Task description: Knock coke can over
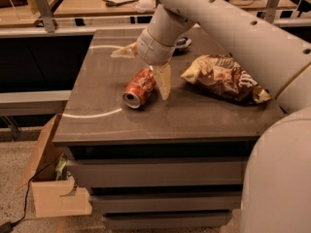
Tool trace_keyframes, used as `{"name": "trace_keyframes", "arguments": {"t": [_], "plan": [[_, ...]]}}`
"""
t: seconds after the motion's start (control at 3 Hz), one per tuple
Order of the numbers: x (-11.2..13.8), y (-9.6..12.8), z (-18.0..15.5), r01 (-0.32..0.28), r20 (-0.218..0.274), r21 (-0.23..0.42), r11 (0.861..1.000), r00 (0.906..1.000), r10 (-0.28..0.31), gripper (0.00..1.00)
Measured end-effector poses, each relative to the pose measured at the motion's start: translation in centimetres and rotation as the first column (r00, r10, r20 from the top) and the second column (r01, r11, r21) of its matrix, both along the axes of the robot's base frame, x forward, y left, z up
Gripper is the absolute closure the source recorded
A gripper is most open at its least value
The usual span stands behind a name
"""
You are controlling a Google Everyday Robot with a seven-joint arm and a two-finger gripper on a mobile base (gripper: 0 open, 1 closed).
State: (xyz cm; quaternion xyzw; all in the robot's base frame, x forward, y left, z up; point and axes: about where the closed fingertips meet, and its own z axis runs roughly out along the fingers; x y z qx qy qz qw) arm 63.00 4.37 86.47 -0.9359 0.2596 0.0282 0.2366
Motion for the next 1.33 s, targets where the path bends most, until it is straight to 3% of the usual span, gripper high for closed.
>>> {"name": "trace_keyframes", "arguments": {"t": [0.33,0.67,1.0,1.33], "plan": [[0.2,-0.1,0.9,0.022,0.018,0.043,0.999,0.9996,-0.023,0.00],[1.1,-1.1,3.7,0.087,0.083,0.154,0.984,0.9915,-0.101,0.00],[1.8,-3.3,6.3,0.173,0.148,0.244,0.954,0.9657,-0.213,0.00],[1.8,-3.3,6.3,0.173,0.148,0.244,0.954,0.9657,-0.213,0.00]]}}
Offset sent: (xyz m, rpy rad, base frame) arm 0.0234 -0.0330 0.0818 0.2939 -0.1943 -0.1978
